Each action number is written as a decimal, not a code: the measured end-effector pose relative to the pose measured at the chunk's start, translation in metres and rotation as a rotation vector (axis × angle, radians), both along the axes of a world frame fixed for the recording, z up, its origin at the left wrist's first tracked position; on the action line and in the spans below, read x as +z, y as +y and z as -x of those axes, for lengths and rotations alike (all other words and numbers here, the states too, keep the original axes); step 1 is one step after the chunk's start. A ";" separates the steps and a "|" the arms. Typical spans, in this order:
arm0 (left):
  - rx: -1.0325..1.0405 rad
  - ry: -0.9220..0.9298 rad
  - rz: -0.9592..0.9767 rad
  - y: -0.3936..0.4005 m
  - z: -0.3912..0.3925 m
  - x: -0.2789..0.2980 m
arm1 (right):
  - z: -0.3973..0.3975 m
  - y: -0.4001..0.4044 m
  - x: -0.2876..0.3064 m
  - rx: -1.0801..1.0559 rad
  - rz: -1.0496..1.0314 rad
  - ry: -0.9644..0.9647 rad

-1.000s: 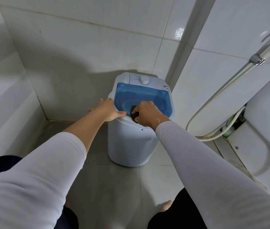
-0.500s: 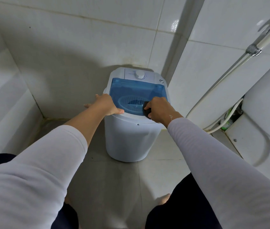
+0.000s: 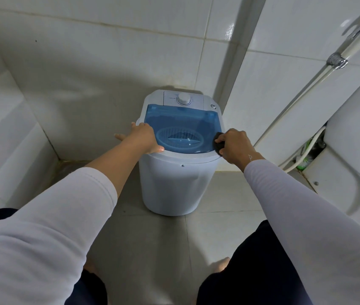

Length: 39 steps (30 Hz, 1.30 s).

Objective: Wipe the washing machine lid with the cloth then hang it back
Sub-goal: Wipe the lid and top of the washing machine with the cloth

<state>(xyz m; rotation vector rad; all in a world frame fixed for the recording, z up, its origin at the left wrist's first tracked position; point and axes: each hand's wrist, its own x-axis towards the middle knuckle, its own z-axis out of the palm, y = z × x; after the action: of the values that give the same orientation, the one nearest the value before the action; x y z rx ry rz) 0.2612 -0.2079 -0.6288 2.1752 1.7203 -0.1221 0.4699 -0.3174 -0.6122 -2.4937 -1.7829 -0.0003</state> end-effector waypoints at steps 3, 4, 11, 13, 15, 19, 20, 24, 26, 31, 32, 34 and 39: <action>-0.032 -0.024 0.033 0.005 -0.004 -0.003 | -0.013 -0.005 0.004 -0.022 -0.010 -0.025; -0.049 -0.020 0.045 0.006 -0.005 -0.003 | -0.015 -0.004 0.008 -0.022 -0.026 -0.023; -0.087 0.076 0.036 -0.009 -0.016 0.005 | 0.014 0.040 0.037 0.208 -0.158 0.045; -0.082 0.075 0.037 -0.010 -0.014 0.006 | 0.032 0.056 0.036 0.290 -0.159 0.075; -0.082 0.076 0.037 -0.011 -0.013 0.005 | 0.049 0.066 0.030 0.350 -0.162 0.103; -0.079 0.007 0.034 -0.012 -0.008 0.001 | 0.067 0.071 0.007 0.423 -0.193 0.082; -0.082 -0.012 0.030 -0.011 -0.007 0.000 | 0.068 0.070 0.001 0.430 -0.200 0.075; -0.085 -0.043 0.038 -0.010 -0.007 0.001 | 0.066 0.064 -0.016 0.426 -0.248 0.057; -0.083 -0.042 0.038 -0.010 -0.008 0.001 | 0.066 0.060 -0.021 0.440 -0.270 0.034; -0.071 -0.060 0.033 -0.013 -0.009 0.002 | 0.065 0.056 -0.028 0.492 -0.247 -0.041; -0.071 -0.051 0.035 -0.013 -0.008 0.003 | 0.065 0.055 -0.027 0.490 -0.230 -0.044; -0.072 -0.028 0.044 -0.012 -0.009 0.004 | 0.063 0.053 -0.023 0.485 -0.201 -0.060; -0.072 0.009 0.064 -0.010 -0.010 0.004 | 0.053 0.047 -0.017 0.441 -0.146 -0.102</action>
<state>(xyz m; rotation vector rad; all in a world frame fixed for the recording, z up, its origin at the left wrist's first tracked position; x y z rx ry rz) 0.2716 -0.2178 -0.6251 2.1928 1.6207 -0.2027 0.4168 -0.2704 -0.6296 -1.9911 -2.2440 -0.2259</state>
